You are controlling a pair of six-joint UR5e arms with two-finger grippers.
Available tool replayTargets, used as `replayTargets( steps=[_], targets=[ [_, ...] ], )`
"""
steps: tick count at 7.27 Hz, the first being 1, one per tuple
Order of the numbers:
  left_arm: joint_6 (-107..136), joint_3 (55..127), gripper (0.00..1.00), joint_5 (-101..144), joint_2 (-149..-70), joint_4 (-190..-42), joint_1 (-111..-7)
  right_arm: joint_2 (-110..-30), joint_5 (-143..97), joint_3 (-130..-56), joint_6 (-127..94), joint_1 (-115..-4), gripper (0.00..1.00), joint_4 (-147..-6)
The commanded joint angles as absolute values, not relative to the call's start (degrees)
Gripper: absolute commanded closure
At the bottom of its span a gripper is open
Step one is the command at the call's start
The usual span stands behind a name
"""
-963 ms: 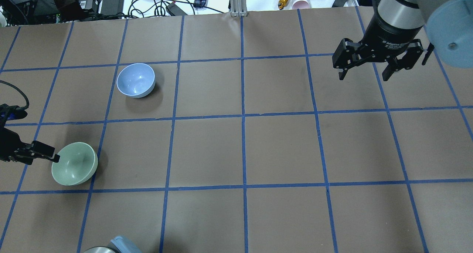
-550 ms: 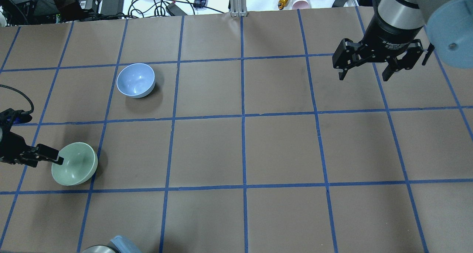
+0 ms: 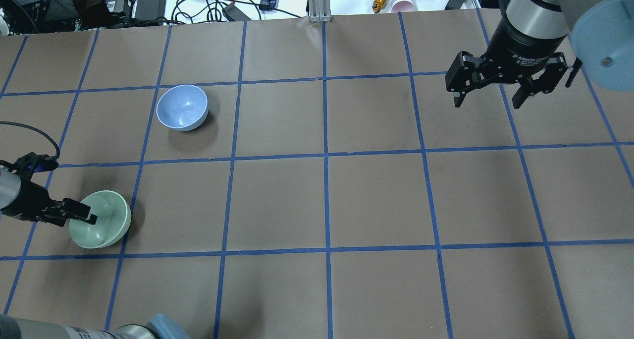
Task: Stack green bowl on blue bowl
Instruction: 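Close the left gripper on the pale green bowl's rim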
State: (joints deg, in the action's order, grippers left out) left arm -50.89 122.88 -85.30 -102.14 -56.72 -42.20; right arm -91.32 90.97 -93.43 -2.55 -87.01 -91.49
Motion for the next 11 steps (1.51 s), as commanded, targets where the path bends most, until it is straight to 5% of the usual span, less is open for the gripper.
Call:
replayTargets(
  steps=[1, 3, 6, 11],
  targets=[
    [-51.1, 122.9, 0.04, -84.3, -102.8, -56.8, -42.2, -91.3, 90.9, -93.4, -2.5, -87.0, 0.00, -91.5],
    [-51.1, 122.9, 0.29, -84.2, -102.9, -56.8, -42.3, -91.3, 91.0, -93.4, -2.5, -87.0, 0.00, -91.5],
    [-51.2, 123.0, 0.37, -84.0, -103.2, -56.9, -42.3, -91.3, 91.0, -93.4, -2.5, -87.0, 0.00, -91.5],
    [-52.1, 123.0, 0.75, -84.1, -103.1, -57.0, -42.2, -91.3, 90.9, -93.4, -2.5, -87.0, 0.00, -91.5]
  ],
)
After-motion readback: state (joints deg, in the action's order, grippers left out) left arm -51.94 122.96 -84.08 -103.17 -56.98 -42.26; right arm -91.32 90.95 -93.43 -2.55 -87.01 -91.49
